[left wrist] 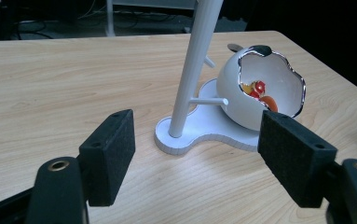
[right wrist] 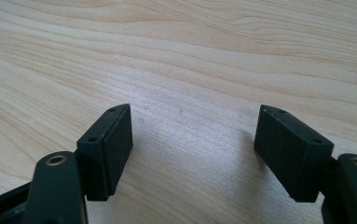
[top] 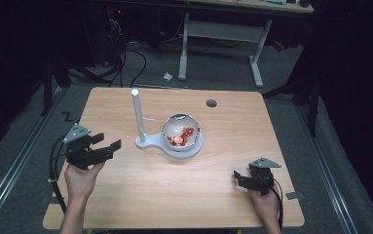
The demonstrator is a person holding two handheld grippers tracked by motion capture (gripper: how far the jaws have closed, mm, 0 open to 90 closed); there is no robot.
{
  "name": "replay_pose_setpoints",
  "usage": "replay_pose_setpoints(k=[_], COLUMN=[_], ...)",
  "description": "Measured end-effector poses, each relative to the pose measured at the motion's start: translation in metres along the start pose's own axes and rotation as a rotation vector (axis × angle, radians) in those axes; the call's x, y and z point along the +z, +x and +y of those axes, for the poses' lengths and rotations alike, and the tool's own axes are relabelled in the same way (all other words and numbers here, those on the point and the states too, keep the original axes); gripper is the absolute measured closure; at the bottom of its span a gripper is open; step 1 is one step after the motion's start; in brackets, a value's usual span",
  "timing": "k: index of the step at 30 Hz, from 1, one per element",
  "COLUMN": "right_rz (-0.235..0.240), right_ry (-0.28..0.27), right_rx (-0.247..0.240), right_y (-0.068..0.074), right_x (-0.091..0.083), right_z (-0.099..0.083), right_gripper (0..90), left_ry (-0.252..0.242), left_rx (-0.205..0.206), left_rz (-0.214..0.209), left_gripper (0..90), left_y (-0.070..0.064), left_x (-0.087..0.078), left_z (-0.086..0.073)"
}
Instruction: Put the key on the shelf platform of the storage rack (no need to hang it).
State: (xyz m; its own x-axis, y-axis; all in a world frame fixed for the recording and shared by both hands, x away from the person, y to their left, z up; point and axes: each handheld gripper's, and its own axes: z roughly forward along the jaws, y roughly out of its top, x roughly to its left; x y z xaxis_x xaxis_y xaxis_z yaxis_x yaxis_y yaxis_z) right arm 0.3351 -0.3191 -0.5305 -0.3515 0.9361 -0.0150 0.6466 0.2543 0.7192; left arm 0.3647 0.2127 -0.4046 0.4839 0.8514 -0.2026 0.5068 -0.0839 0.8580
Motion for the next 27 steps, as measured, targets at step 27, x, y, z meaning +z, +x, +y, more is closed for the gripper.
replay_pose_setpoints(k=[27], right_rz=[0.000], right_ry=[-0.001], right_rx=[-0.003], right_y=[0.000], right_x=[0.000], right_z=[0.000], right_gripper=[28.1], left_ry=[0.006], left_rx=[-0.041], left_rz=[0.025], left_gripper=[28.0], left_y=[0.008], left_x=[-0.007], left_z=[-0.027])
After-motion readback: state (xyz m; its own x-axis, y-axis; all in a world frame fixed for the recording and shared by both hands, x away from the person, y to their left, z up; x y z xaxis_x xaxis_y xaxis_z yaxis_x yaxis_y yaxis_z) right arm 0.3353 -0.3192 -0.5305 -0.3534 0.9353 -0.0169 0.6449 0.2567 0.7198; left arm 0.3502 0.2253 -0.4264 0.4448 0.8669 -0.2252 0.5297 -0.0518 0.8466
